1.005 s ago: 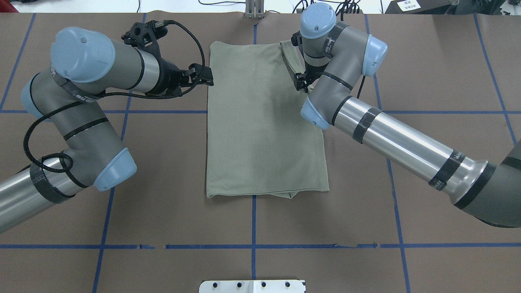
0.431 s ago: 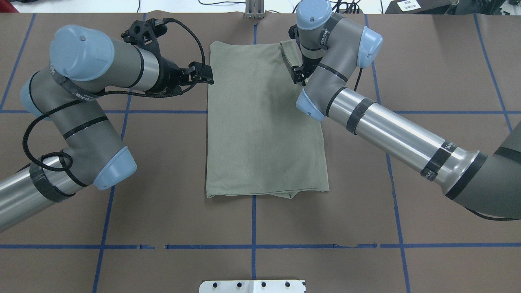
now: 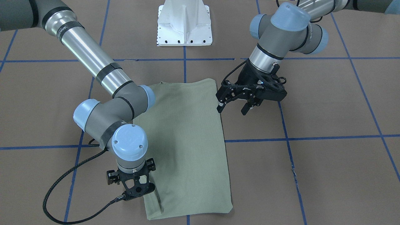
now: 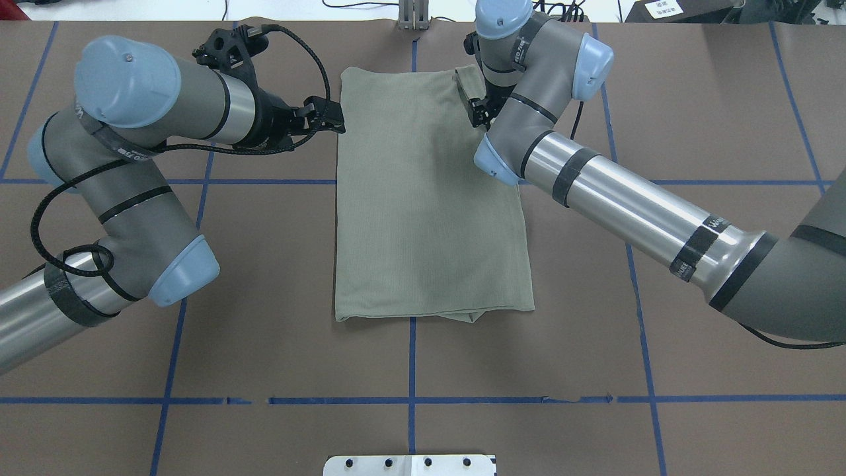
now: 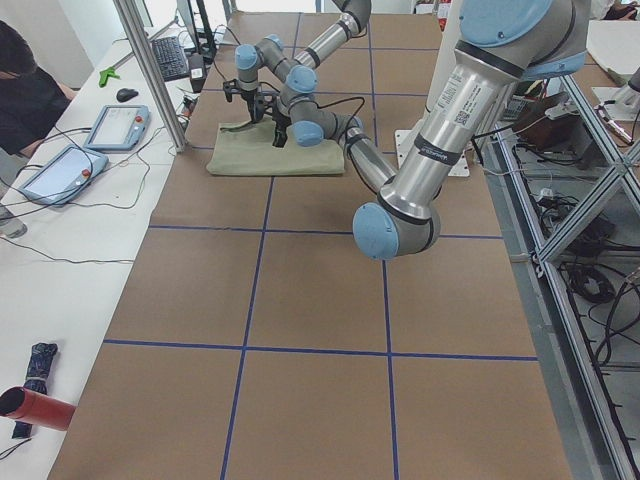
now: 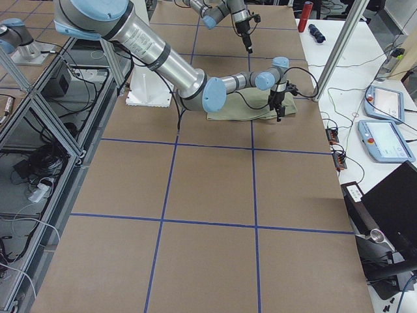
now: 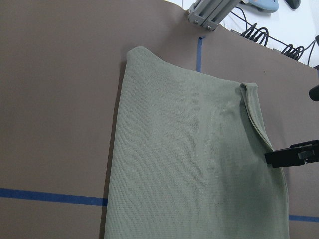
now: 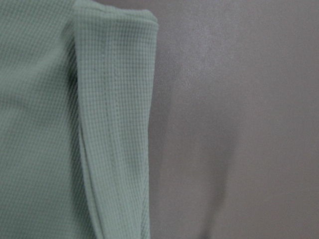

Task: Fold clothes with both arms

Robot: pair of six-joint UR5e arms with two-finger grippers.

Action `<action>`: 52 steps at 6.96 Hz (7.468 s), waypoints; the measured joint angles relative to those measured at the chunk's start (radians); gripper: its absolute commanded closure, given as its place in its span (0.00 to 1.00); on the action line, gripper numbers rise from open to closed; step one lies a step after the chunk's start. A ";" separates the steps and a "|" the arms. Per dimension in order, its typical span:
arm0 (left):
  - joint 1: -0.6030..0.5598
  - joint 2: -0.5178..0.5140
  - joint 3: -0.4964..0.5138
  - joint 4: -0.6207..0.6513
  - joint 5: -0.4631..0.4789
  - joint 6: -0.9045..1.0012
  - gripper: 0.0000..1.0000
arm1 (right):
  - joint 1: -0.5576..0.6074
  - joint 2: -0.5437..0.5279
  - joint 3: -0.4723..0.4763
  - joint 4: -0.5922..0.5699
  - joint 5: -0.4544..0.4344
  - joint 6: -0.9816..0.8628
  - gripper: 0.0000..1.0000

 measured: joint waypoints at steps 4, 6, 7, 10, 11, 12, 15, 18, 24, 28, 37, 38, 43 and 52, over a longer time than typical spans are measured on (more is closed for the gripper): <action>-0.002 0.002 -0.004 0.003 0.000 0.000 0.00 | 0.016 0.052 -0.102 0.069 -0.003 0.002 0.00; 0.000 0.001 -0.003 0.002 0.000 0.000 0.00 | 0.034 0.054 -0.133 0.083 -0.016 0.001 0.00; 0.000 0.000 -0.002 0.002 0.000 0.000 0.00 | 0.044 0.054 -0.147 0.084 -0.026 0.001 0.00; 0.001 -0.002 -0.002 0.002 -0.001 -0.002 0.00 | 0.072 0.055 -0.137 0.084 -0.021 0.003 0.00; 0.005 0.000 -0.007 0.003 -0.004 -0.010 0.00 | 0.081 0.050 -0.093 0.078 0.006 0.006 0.00; 0.018 0.005 -0.018 0.003 -0.021 -0.044 0.00 | 0.086 0.020 -0.002 0.043 0.049 0.009 0.00; 0.118 0.072 -0.070 0.001 -0.027 -0.272 0.00 | 0.073 -0.189 0.376 -0.096 0.154 0.033 0.00; 0.307 0.097 -0.094 0.090 0.119 -0.531 0.00 | 0.003 -0.385 0.687 -0.105 0.196 0.174 0.00; 0.393 0.072 -0.046 0.250 0.182 -0.571 0.04 | -0.060 -0.446 0.765 -0.094 0.186 0.257 0.00; 0.399 0.046 -0.018 0.251 0.192 -0.570 0.49 | -0.060 -0.448 0.757 -0.091 0.177 0.257 0.00; 0.400 0.051 -0.038 0.254 0.195 -0.556 1.00 | -0.065 -0.464 0.754 -0.039 0.176 0.274 0.00; 0.400 0.050 -0.039 0.254 0.194 -0.557 1.00 | -0.085 -0.481 0.763 0.001 0.171 0.333 0.00; 0.402 0.047 -0.041 0.254 0.193 -0.556 1.00 | -0.283 -0.577 0.964 -0.054 0.060 0.925 0.00; 0.406 0.046 -0.041 0.254 0.193 -0.556 1.00 | -0.430 -0.566 1.010 -0.260 -0.080 1.367 0.00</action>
